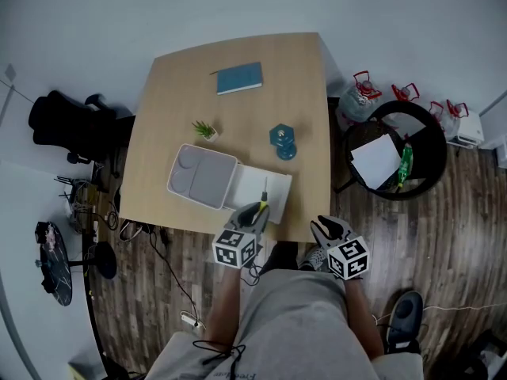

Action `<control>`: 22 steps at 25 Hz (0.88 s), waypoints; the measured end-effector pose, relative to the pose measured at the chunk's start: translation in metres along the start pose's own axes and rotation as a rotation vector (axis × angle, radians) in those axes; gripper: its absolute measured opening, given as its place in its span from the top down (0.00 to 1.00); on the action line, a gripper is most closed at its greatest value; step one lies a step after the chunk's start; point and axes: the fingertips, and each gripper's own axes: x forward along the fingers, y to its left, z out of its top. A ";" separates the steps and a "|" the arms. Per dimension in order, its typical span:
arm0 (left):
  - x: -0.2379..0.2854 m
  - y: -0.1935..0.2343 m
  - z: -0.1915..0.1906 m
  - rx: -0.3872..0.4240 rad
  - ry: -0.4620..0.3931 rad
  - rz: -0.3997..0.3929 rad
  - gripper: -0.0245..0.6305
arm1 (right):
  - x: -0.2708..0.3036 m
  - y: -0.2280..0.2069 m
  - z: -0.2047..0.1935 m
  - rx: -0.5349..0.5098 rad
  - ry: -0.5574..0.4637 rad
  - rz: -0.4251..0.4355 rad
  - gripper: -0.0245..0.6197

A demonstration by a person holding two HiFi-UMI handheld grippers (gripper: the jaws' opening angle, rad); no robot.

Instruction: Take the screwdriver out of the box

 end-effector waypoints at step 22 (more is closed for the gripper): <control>-0.042 -0.050 0.002 0.017 -0.186 -0.071 0.85 | -0.042 0.016 -0.002 0.045 -0.191 -0.045 0.88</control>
